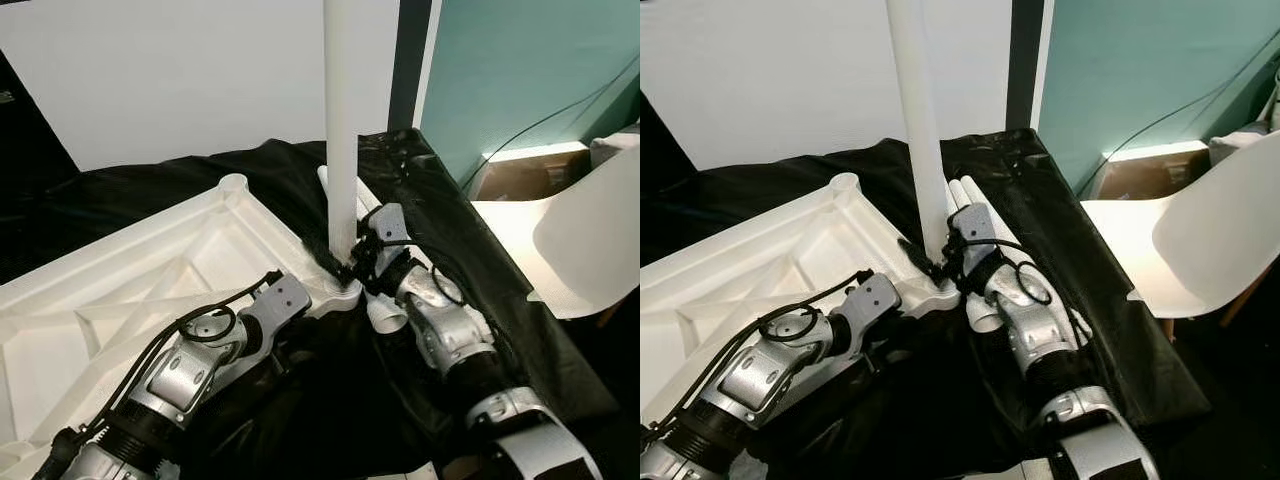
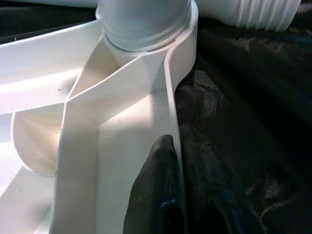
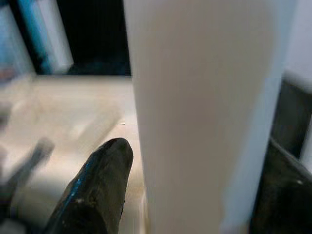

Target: Building children table

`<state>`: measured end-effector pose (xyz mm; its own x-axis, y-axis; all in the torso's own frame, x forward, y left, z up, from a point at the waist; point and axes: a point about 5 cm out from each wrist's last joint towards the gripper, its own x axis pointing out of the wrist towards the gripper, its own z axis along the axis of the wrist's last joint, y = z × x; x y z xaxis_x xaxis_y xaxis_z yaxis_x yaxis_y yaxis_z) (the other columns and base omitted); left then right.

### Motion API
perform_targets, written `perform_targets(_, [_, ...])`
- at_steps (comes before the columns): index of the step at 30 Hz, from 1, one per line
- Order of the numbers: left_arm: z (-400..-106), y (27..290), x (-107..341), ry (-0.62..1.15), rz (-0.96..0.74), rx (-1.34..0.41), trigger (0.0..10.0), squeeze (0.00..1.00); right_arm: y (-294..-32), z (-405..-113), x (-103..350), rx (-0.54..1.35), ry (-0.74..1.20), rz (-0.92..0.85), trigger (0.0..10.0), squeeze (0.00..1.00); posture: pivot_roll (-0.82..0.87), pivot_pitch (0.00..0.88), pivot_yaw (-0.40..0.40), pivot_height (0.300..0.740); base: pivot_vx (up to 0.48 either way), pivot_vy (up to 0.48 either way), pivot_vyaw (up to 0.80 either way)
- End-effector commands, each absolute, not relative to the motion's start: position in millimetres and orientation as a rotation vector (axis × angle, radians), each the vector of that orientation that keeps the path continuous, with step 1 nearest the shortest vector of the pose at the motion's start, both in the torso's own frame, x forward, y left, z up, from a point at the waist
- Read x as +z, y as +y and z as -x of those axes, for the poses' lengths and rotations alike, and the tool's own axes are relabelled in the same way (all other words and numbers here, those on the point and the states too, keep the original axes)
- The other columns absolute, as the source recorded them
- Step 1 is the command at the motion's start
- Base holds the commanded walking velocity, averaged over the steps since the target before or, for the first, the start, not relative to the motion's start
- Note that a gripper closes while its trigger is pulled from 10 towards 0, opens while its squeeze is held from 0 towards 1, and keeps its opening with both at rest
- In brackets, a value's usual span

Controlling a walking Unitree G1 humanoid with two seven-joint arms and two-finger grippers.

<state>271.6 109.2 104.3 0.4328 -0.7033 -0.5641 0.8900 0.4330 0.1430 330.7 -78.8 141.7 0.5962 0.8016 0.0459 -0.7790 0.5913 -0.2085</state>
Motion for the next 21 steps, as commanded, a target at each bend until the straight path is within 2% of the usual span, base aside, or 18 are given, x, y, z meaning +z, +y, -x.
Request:
perform_targets(1, [-255.4,111.1,71.2,0.632,-0.446,-1.099,6.4,0.00,-80.1,-330.1,137.9,1.018,-0.082,0.187,10.0,0.00,0.05,0.000,0.029,0.740,0.000,0.000,0.00])
perform_targets(10, [-256.1,112.4,71.0,0.632,-0.450,-1.095,7.3,0.00,-95.5,-335.9,135.5,1.099,0.008,0.270,10.0,0.00,0.06,0.000,0.029,0.740,0.000,0.000,0.00])
perform_targets(11, [-256.0,112.9,71.1,0.632,-0.451,-1.095,7.6,0.00,-96.6,-337.3,136.8,1.098,0.003,0.272,0.0,0.00,0.06,0.000,0.030,0.740,0.000,0.000,0.00])
perform_targets(18, [-255.6,113.7,71.0,0.633,-0.454,-1.095,7.8,0.00,-98.4,-337.5,134.5,1.121,0.023,0.279,0.0,0.00,0.06,0.000,0.029,0.740,0.000,0.000,0.00])
perform_targets(21, [-255.4,114.4,71.3,0.633,-0.453,-1.094,7.9,0.00,-88.0,-331.2,124.9,1.021,-0.017,0.213,0.0,0.00,0.06,0.000,0.026,0.740,0.000,0.000,0.00])
